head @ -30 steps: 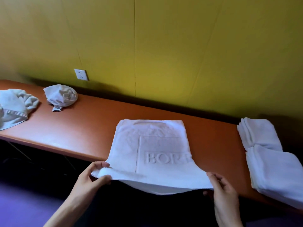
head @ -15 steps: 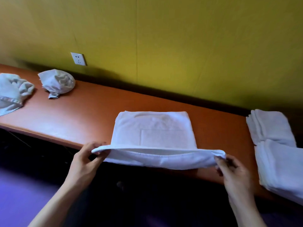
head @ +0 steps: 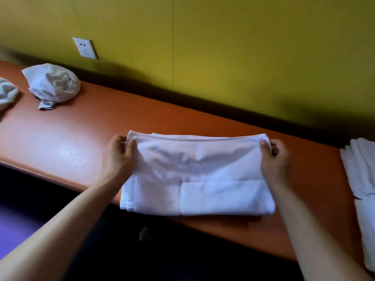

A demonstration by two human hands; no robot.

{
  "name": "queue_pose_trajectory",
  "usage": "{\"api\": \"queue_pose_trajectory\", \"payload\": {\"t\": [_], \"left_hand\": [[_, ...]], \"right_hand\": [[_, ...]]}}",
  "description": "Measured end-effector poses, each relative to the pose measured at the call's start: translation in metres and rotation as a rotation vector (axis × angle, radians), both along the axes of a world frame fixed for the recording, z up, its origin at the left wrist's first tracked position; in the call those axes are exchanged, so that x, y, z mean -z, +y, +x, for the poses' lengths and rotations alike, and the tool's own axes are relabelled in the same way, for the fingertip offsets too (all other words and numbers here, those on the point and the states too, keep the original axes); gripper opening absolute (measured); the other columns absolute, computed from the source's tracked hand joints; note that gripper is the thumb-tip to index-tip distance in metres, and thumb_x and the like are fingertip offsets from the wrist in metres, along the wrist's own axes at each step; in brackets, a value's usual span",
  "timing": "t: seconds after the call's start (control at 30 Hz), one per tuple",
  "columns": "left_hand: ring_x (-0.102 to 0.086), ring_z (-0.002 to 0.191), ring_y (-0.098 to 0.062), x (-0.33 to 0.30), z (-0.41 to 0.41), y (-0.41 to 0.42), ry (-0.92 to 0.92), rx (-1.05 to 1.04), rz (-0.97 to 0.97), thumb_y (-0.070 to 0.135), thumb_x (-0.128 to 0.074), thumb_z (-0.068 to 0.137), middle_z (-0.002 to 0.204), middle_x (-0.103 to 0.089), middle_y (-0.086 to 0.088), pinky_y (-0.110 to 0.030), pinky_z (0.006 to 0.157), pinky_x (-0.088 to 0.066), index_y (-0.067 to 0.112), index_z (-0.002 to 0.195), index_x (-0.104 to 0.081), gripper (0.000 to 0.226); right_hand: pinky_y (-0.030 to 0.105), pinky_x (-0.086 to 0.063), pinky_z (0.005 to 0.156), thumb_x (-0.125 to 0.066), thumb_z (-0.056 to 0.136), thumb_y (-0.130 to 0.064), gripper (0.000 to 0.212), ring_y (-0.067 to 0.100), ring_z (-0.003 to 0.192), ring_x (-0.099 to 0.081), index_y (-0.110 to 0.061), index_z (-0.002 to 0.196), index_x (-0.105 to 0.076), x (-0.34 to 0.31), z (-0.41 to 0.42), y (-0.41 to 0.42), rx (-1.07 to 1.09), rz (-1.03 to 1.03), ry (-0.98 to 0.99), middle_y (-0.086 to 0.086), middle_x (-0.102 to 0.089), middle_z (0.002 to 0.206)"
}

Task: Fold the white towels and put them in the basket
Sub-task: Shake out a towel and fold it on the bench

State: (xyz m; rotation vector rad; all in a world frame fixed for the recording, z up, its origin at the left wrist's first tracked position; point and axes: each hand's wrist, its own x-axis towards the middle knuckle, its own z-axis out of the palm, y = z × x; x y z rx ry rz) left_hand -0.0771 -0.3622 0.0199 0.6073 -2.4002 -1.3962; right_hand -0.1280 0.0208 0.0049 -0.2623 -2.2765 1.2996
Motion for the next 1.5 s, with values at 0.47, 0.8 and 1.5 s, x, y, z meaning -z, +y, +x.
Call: {"api": "queue_pose_trajectory", "payload": {"t": [0.47, 0.8, 1.5], "left_hand": [[-0.054, 0.111, -0.037, 0.050, -0.054, 0.010, 0.112, 0.184, -0.493, 0.028, -0.049, 0.102, 0.130, -0.057, -0.012, -0.047, 0.093, -0.043, 0.020, 0.133, -0.053, 0.033], [-0.012, 0.155, -0.032, 0.080, 0.017, 0.066, -0.196, 0.672, -0.926, 0.067, -0.024, 0.095, 0.168, -0.013, 0.002, -0.054, 0.123, -0.008, 0.046, 0.157, -0.015, 0.066], [-0.044, 0.119, -0.032, 0.046, 0.061, -0.002, -0.310, 0.346, -0.324, 0.042, -0.071, 0.087, 0.136, -0.052, -0.007, -0.027, 0.096, -0.025, 0.035, 0.132, -0.060, 0.046]], "right_hand": [[0.044, -0.047, 0.079, -0.056, 0.091, -0.038, 0.032, 0.036, 0.098, -0.058, -0.013, 0.112, -0.055, 0.043, -0.061, 0.001, -0.074, 0.309, -0.263, 0.015, -0.061, 0.108], [0.042, -0.050, 0.094, -0.070, 0.070, -0.072, 0.077, 0.034, 0.108, -0.064, -0.013, 0.118, -0.061, 0.022, 0.046, 0.026, 0.048, 0.153, -0.804, 0.013, -0.067, 0.120], [0.023, -0.036, 0.056, -0.073, 0.079, -0.014, 0.010, 0.017, 0.067, -0.053, -0.014, 0.082, -0.063, -0.055, 0.057, -0.132, -0.131, 0.022, -0.154, 0.000, -0.064, 0.073]]}}
